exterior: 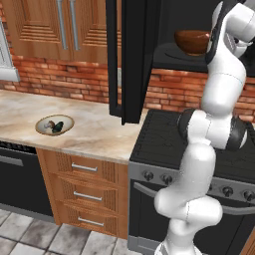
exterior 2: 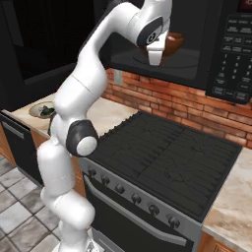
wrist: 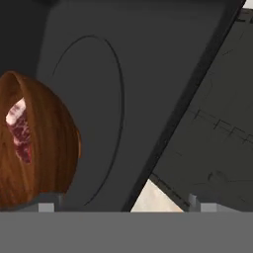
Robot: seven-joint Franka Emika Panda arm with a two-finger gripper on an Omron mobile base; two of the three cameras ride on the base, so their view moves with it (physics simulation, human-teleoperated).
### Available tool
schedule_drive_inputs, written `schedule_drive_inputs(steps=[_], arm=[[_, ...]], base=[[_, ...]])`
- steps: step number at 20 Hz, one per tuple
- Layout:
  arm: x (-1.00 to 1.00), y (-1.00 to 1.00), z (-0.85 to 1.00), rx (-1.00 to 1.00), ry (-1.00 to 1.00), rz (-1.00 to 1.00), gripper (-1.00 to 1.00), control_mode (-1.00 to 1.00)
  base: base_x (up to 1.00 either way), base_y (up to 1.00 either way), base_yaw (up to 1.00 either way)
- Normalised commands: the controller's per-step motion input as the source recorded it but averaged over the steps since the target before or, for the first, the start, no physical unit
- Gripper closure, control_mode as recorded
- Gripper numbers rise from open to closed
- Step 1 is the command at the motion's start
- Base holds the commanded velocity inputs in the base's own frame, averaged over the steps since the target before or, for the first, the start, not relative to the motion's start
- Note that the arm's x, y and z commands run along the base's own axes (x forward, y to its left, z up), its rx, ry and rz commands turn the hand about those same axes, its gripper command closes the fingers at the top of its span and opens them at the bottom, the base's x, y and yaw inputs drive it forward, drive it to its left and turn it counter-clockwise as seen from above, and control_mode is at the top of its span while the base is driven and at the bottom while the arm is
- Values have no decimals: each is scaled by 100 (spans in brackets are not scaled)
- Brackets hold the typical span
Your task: Place the bowl containing the steak and bell pepper in the microwave. Close the microwave door and press the start button to microwave the meal.
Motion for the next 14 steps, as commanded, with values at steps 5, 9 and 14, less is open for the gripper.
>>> schedule_drive_inputs(steps=[5,9,14], arm=[[-100,43,-85,-19,-38,0,-100,-100],[-100,44,-6,-8,-23,0,-100,-100],[-100,23,0,-13,-2,3,-100,-100]], base=[[0,0,0],[0,0,0],[0,0,0]])
